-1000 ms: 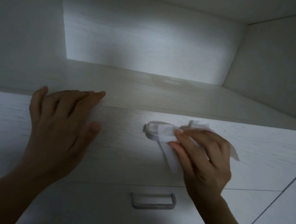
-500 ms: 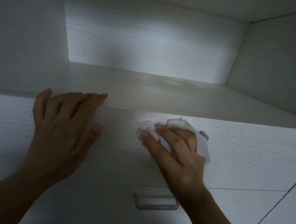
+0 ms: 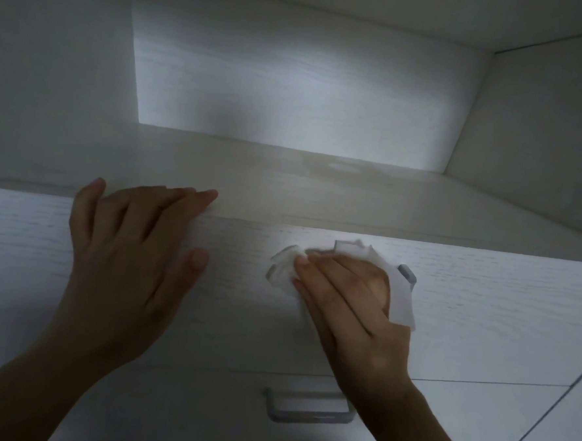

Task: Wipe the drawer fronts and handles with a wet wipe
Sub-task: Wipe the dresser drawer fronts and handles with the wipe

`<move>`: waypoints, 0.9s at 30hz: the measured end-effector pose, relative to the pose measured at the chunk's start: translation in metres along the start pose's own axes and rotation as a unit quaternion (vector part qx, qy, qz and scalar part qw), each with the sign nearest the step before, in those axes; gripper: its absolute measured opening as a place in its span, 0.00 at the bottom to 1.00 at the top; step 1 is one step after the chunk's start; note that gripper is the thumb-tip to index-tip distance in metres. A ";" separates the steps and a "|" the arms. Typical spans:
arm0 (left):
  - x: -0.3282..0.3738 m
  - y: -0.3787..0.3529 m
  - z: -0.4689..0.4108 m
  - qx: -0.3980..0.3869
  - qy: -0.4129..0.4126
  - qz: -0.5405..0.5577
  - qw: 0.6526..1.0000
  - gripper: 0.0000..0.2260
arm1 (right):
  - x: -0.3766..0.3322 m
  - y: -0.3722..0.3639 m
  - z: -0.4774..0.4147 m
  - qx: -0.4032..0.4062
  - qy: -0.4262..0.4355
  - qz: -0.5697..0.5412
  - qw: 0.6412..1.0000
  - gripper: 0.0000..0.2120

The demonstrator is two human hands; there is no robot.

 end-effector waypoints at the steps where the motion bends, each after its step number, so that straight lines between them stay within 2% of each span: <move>1: 0.000 0.001 0.000 0.001 0.000 -0.003 1.000 0.29 | -0.001 -0.004 -0.001 -0.002 -0.005 -0.009 1.000 0.12; 8: 0.001 0.002 0.000 -0.010 0.000 -0.011 1.000 0.30 | -0.001 -0.006 -0.001 -0.018 -0.009 -0.017 1.000 0.12; 14: 0.003 0.003 -0.001 0.007 0.010 -0.034 0.999 0.30 | -0.002 -0.008 -0.002 0.006 -0.020 -0.017 1.000 0.12; 20: 0.003 -0.003 0.000 0.051 0.013 -0.073 0.996 0.25 | 0.001 0.002 0.005 -0.003 -0.014 0.008 1.000 0.14; 23: 0.002 -0.006 0.000 0.069 0.015 -0.079 0.994 0.24 | -0.001 -0.001 0.002 0.019 -0.017 0.013 1.000 0.11; 27: 0.002 -0.008 0.000 0.056 0.023 -0.066 0.996 0.24 | -0.005 -0.010 -0.007 0.027 -0.024 -0.011 0.999 0.09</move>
Point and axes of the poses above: each hand's wrist, its own z-axis away from the middle knuckle, its own y-axis out of the back of the hand, x = y × z, the point moved 5 cm from there along -z, towards the middle knuckle, and after that the axes turned 13 degrees about -z, right-handed, at the moved point
